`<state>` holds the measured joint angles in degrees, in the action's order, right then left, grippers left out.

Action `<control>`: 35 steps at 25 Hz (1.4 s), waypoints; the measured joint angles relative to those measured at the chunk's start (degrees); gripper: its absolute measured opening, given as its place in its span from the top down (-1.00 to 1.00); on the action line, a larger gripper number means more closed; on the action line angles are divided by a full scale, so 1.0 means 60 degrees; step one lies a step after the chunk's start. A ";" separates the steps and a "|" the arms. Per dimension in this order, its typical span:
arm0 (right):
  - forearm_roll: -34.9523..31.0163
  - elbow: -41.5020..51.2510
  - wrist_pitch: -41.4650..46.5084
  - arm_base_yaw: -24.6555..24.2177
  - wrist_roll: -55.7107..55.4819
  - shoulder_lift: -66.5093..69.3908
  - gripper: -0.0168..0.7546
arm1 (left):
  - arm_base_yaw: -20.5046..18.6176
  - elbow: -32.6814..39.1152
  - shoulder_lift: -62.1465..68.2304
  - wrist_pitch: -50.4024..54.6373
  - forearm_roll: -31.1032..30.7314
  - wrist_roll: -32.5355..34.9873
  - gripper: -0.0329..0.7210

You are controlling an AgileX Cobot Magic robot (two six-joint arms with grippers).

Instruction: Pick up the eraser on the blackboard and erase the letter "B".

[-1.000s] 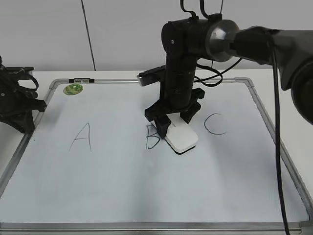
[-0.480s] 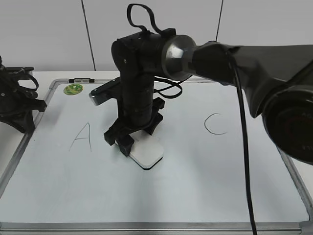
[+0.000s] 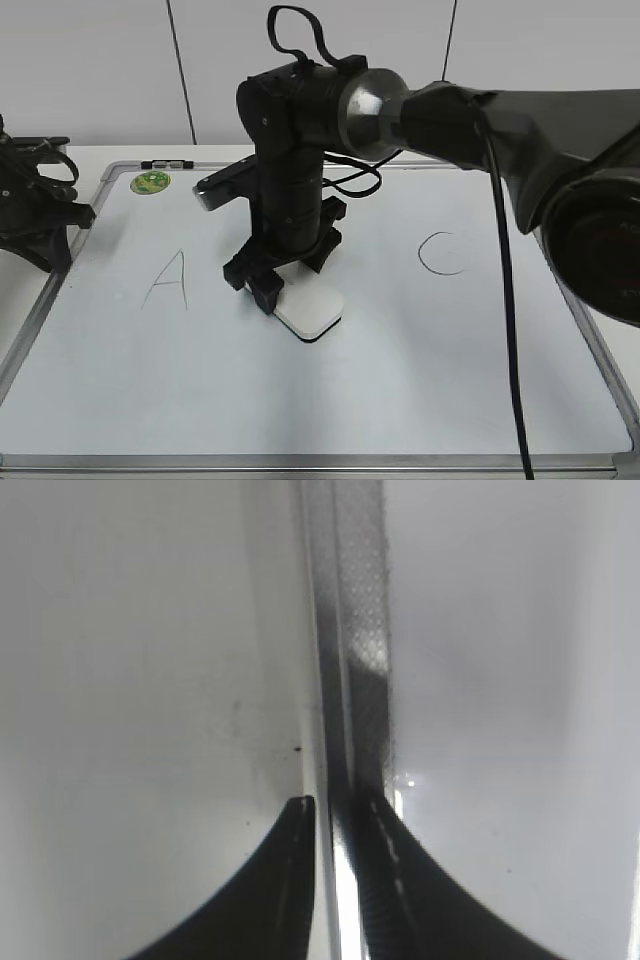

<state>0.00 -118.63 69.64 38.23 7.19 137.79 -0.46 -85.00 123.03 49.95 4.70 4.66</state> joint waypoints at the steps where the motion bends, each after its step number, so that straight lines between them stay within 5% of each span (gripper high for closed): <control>1: 0.0075 0.0000 0.0000 -0.0083 -0.0015 0.0000 -0.44 | 0.0000 0.0000 0.0000 0.0000 0.0000 0.0000 0.64; 13: 0.0278 -0.0043 -0.0134 -0.1590 -0.0053 0.0000 -0.44 | -0.0020 0.0000 0.0000 -0.0017 0.0000 0.0000 0.64; 27: 0.0405 -0.1175 0.0153 -0.1904 0.0172 -0.0807 -0.44 | -0.0020 0.0000 0.0000 -0.0054 0.0000 0.0000 0.64; 35: 0.0000 0.0921 0.0174 -0.3188 0.0172 -0.2616 -0.44 | -0.0020 0.0000 0.0000 -0.0069 -0.0017 0.0000 0.64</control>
<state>0.00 -113.10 70.68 19.10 8.22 122.10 -0.58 -85.00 123.03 49.54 4.60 4.66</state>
